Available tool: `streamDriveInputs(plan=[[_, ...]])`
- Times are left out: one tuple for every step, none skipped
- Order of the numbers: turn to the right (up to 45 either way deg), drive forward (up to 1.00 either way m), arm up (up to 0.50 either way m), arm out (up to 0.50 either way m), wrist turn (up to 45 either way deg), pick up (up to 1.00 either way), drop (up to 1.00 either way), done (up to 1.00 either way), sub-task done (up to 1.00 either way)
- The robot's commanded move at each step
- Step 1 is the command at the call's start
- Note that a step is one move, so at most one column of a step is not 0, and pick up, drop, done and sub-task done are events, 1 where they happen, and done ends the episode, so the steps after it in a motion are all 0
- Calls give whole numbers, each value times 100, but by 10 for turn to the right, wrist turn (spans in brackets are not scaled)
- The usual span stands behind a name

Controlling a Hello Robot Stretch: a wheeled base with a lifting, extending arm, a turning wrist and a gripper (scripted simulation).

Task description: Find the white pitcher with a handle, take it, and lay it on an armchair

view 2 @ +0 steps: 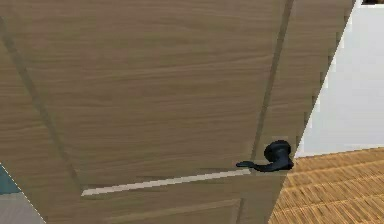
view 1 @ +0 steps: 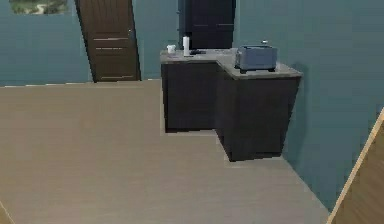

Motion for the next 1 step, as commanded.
streamDriveInputs(plan=[[-90,0,0,0,0,0,0,0,0]])
